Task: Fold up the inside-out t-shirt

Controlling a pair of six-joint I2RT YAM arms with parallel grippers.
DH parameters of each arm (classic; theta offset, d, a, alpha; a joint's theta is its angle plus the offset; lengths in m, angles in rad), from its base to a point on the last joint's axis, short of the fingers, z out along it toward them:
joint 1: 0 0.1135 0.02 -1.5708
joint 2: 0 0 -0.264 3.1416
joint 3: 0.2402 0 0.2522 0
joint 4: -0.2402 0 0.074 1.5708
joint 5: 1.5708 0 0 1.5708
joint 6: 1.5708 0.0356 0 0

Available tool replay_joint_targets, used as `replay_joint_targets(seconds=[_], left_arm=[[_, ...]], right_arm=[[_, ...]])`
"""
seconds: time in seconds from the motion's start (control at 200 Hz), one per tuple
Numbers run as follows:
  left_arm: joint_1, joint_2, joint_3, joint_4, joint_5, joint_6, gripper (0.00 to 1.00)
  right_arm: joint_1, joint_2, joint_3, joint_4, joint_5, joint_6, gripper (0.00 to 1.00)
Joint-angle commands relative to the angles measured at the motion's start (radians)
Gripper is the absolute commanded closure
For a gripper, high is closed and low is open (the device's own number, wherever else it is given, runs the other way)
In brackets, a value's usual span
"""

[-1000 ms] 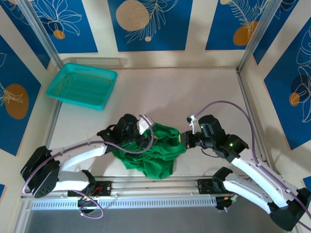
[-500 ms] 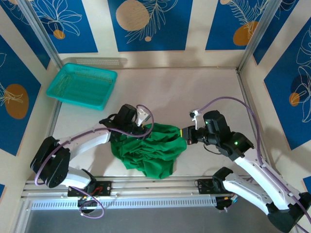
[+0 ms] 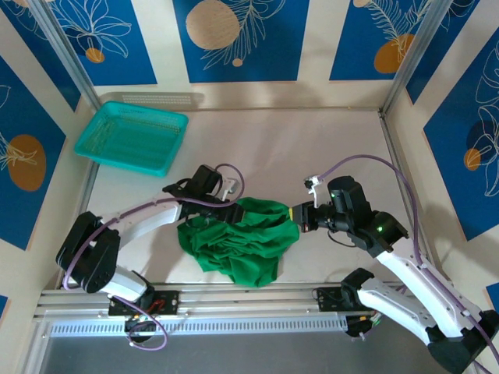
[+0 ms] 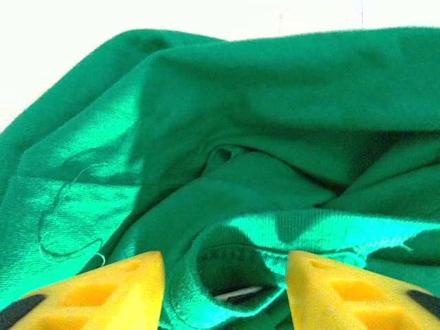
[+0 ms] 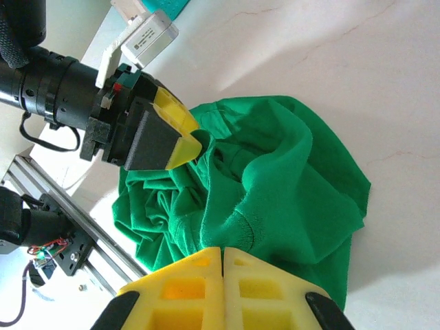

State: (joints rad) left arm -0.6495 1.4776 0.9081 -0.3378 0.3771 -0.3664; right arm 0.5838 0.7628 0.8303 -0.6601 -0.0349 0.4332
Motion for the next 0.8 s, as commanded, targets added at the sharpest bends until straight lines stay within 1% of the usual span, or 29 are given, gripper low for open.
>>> replay_joint_targets(seconds=[0.0, 0.07, 0.145, 0.2, 0.24, 0.305, 0.36, 0.405, 0.435, 0.56, 0.645, 0.715, 0.791], left_arm=[[0.014, 0.023, 0.018, -0.039, 0.041, -0.03, 0.57], [0.019, 0.046, 0.016, -0.032, 0.058, -0.037, 0.62], [0.023, 0.06, -0.002, 0.008, 0.087, -0.052, 0.65], [0.026, 0.068, -0.016, 0.048, 0.111, -0.055, 0.7], [0.03, 0.074, -0.019, 0.069, 0.127, -0.053, 0.78], [0.037, 0.073, -0.023, 0.092, 0.145, -0.047, 1.0], [0.038, 0.043, -0.03, 0.107, 0.142, -0.039, 1.0], [0.037, -0.001, -0.049, 0.131, 0.139, -0.047, 1.0], [0.037, -0.036, -0.062, 0.148, 0.132, -0.057, 1.0], [0.032, -0.187, -0.112, 0.168, 0.131, -0.082, 1.0], [0.027, -0.245, -0.135, 0.149, 0.147, -0.091, 1.0], [0.022, -0.277, -0.155, 0.138, 0.163, -0.1, 1.0], [0.018, -0.301, -0.176, 0.132, 0.173, -0.106, 1.0]], right_arm=[[-0.007, -0.017, 0.024, -0.022, -0.025, -0.017, 1.0], [-0.007, -0.018, 0.023, -0.022, -0.025, -0.016, 1.0], [-0.007, -0.019, 0.022, -0.025, -0.024, -0.016, 1.0], [-0.007, -0.019, 0.018, -0.028, -0.015, -0.014, 1.0], [-0.008, -0.017, 0.014, -0.032, -0.006, -0.013, 1.0], [-0.007, -0.015, -0.006, -0.04, 0.011, -0.01, 1.0], [-0.008, -0.011, -0.029, -0.059, 0.055, 0.006, 1.0], [-0.007, -0.011, -0.063, -0.082, 0.141, 0.056, 1.0], [-0.007, -0.012, -0.093, -0.087, 0.17, 0.083, 1.0], [0.011, 0.008, -0.199, -0.066, 0.179, 0.154, 1.0], [0.034, 0.038, -0.238, -0.036, 0.182, 0.193, 1.0], [0.044, 0.063, -0.252, -0.008, 0.183, 0.205, 0.97], [0.051, 0.1, -0.251, 0.016, 0.188, 0.201, 0.9]])
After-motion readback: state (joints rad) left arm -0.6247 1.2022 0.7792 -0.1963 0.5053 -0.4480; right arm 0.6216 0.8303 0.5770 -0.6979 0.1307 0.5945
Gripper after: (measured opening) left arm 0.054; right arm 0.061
